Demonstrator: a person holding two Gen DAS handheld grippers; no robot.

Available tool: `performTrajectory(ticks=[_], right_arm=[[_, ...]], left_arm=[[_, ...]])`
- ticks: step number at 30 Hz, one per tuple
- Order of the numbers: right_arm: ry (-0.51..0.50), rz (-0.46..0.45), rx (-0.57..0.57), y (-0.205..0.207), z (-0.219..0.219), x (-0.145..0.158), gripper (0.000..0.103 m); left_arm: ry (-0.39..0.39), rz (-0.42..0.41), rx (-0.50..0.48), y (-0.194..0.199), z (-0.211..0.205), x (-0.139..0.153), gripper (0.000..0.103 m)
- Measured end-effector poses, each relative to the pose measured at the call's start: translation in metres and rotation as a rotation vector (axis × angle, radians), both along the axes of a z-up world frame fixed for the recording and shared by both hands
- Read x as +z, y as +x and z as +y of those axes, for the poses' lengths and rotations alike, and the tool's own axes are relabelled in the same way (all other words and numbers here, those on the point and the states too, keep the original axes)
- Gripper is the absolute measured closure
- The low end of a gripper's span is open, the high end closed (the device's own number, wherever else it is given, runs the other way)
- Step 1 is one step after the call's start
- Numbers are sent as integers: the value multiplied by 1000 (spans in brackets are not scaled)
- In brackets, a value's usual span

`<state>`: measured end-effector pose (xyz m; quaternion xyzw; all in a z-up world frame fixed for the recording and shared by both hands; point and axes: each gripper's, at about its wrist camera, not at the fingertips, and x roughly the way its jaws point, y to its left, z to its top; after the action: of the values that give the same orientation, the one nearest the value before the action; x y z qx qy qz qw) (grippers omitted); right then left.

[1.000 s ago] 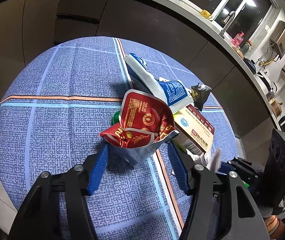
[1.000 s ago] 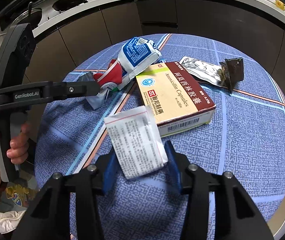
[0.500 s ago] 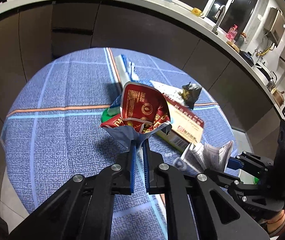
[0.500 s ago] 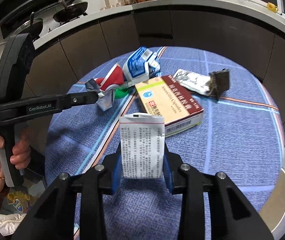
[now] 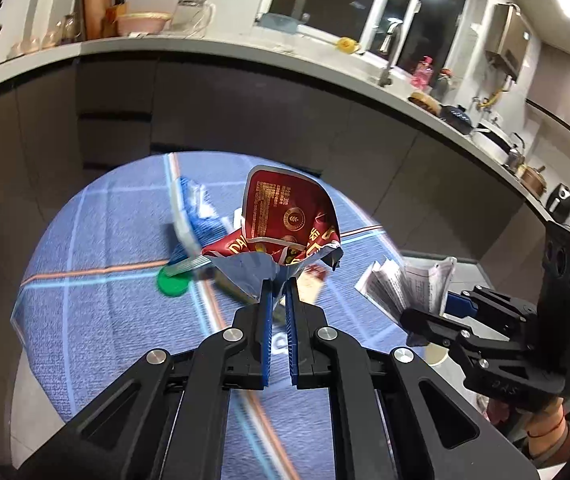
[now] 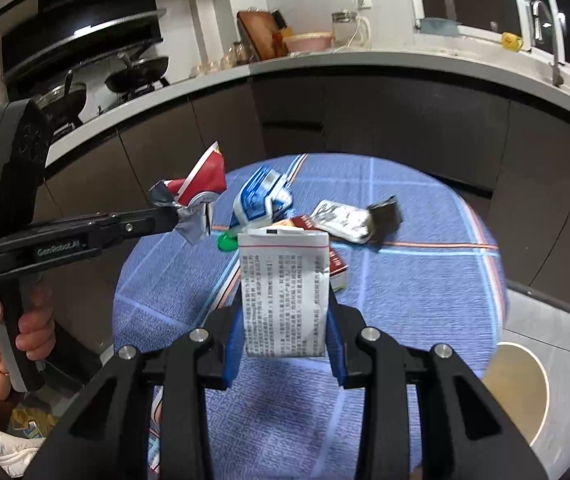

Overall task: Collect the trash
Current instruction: 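Carry snack bag and leaflet over the bin and open both tools to drop them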

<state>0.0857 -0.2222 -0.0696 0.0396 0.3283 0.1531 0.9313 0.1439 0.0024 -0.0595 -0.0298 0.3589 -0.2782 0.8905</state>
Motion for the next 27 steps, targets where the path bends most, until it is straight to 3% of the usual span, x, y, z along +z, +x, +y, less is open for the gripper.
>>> performTrajectory(ticks=[16, 27], right_arm=[[-11, -38, -219, -46, -91, 7, 68], [8, 24, -408, -81, -168, -28, 68]], left_arm=[[-28, -58, -219, -22, -95, 29, 97], [15, -12, -380, -27, -180, 7, 97]])
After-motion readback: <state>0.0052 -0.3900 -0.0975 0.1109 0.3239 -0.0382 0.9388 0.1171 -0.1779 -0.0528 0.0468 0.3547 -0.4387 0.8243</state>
